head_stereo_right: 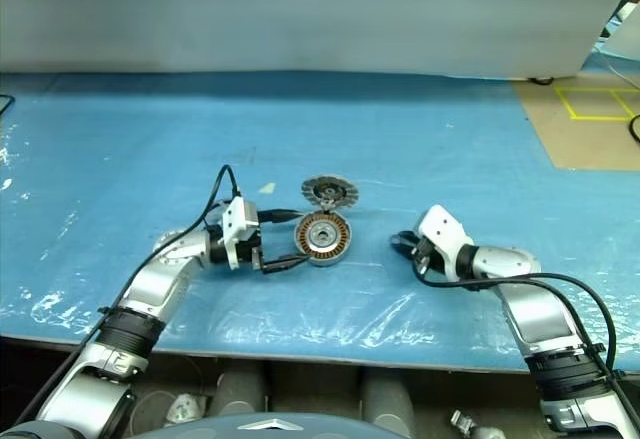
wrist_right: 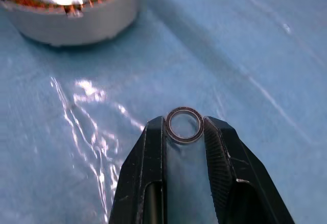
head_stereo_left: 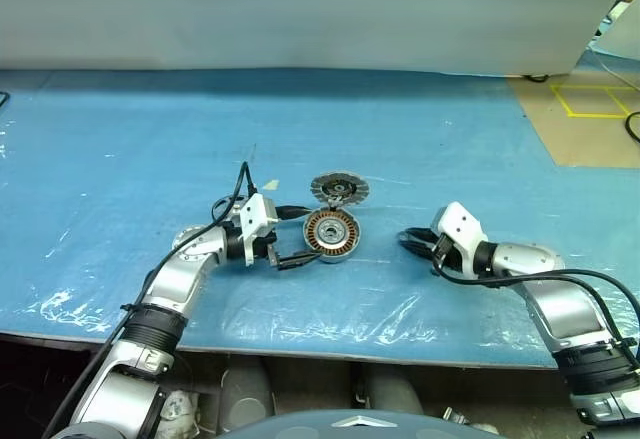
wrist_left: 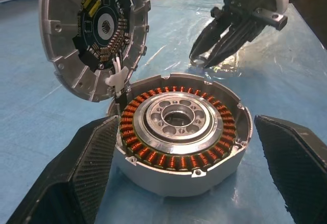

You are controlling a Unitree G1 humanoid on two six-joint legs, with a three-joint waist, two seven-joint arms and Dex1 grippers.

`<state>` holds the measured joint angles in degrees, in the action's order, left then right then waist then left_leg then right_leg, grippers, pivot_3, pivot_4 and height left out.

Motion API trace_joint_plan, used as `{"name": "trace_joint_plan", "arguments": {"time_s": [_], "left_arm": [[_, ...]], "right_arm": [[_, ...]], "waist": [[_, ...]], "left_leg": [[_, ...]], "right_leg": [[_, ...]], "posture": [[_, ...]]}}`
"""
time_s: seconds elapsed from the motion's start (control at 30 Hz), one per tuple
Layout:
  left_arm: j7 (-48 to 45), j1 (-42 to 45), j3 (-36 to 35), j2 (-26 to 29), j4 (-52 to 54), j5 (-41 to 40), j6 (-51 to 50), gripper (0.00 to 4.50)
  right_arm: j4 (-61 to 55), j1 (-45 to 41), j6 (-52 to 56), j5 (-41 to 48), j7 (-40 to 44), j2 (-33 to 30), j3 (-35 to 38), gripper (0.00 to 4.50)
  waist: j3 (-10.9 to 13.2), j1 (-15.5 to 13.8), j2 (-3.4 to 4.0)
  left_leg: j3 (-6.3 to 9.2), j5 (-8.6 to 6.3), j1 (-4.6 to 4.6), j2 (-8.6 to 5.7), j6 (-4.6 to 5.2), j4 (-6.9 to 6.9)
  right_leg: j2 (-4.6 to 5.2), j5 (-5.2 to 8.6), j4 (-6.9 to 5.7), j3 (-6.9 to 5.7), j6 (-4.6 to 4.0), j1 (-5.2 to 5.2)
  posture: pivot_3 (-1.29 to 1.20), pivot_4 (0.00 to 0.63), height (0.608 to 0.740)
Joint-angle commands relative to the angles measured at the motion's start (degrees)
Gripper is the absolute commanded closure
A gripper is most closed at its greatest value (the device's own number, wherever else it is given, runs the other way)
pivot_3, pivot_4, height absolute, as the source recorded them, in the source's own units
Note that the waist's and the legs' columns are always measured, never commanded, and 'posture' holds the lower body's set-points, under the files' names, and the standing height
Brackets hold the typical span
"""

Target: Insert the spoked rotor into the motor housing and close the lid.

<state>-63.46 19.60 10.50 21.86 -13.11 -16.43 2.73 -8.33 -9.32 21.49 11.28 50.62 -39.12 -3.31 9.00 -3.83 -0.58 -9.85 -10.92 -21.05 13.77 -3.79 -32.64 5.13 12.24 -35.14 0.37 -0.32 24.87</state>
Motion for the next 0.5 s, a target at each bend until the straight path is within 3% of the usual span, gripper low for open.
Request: {"name": "trace_joint_plan", "arguments": {"time_s": [0.03,0.27,0.5], "left_arm": [[-0.31,-1.03,-1.74,0.95,3.20,-1.40,-0.25,0.00],[-1.49,-2.67,-2.47,3.52,4.85,-1.51,-1.23,0.00],[-0.64,-5.20,-2.41,3.42,8.36,-2.21,-3.01,0.00]], "right_arm": [[-8.82,-2.94,6.04,7.33,4.91,-0.69,-0.26,3.85],[-11.02,-9.20,10.83,8.22,5.96,2.28,-7.07,3.85],[-3.96,-15.31,8.11,2.05,2.61,6.20,-12.50,3.85]], "waist": [[0.00,-0.12,0.01],[0.00,-0.19,0.02],[-0.01,-0.12,0.02]], "left_leg": [[0.00,0.00,0.00,0.01,0.00,0.01],[0.01,0.01,-0.02,0.02,-0.02,0.02],[0.01,0.06,-0.04,0.00,-0.11,0.00]], "right_leg": [[0.00,0.00,0.00,0.00,0.00,0.00],[0.00,0.00,0.01,-0.08,-0.01,-0.01],[0.00,0.00,-0.01,-0.07,0.00,0.01]], "posture": [[0.00,0.150,0.740],[0.00,0.150,0.740],[0.00,0.150,0.740]]}}
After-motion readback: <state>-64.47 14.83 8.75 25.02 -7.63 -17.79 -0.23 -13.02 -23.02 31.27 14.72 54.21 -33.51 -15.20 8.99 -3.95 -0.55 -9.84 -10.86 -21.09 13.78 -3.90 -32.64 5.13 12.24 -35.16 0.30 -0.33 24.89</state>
